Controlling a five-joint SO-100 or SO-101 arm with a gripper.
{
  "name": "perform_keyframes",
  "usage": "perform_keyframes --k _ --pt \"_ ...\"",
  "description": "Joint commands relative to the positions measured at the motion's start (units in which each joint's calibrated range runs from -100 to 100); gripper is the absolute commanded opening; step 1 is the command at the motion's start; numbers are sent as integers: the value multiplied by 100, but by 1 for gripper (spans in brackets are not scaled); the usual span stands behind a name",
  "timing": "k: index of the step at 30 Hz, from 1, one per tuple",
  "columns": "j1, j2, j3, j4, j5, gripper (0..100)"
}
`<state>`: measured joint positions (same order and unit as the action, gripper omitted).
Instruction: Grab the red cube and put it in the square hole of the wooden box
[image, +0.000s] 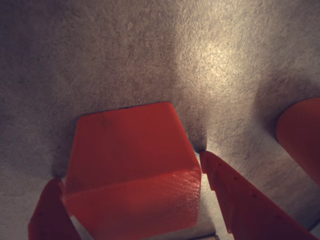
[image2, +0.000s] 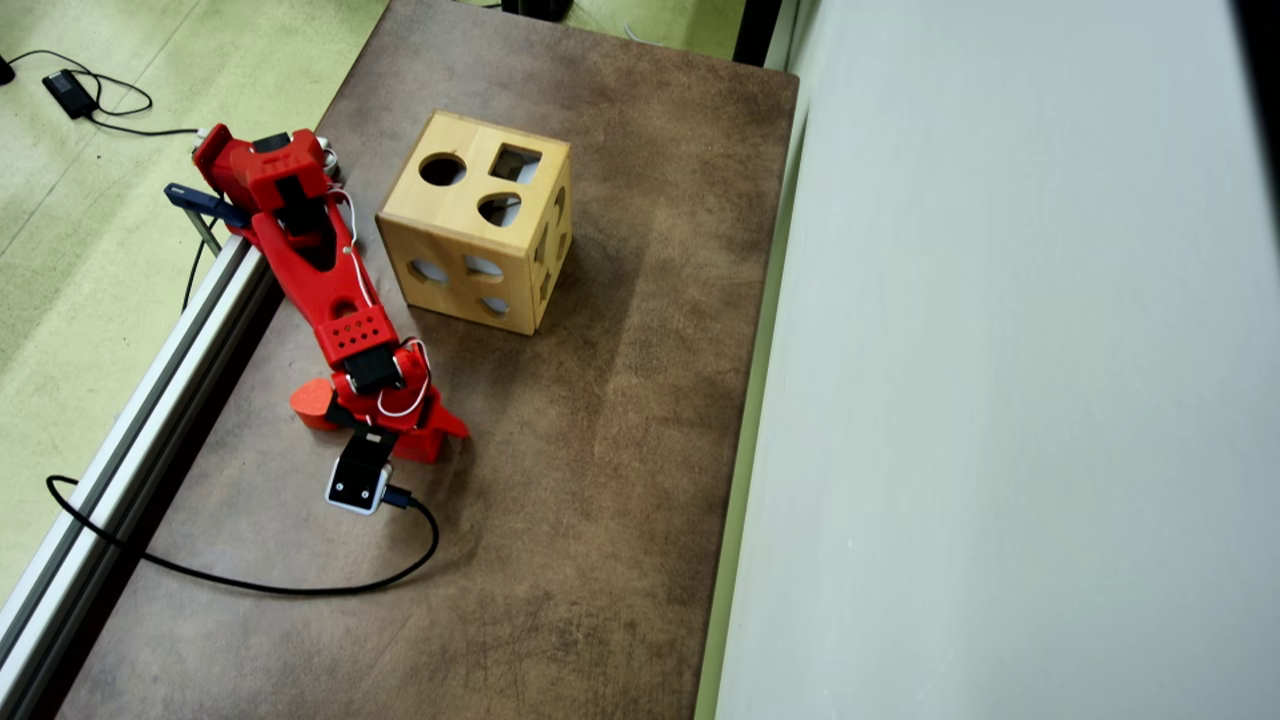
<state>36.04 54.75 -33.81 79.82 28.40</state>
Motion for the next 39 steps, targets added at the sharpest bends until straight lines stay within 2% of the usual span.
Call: perform_keyframes --k 1,9,17,26,30,36,39 --pt "-60 -103 -241 -41 24 40" --pt "-60 -103 -241 -41 0 39" --pt "-60 -78 -241 -41 -20 18" --pt "-38 -196 -241 23 -24 2" --pt "7 -850 -241 72 -24 1" --pt "14 -2863 -143 136 -24 1" --pt "14 -3823 -152 530 -29 1"
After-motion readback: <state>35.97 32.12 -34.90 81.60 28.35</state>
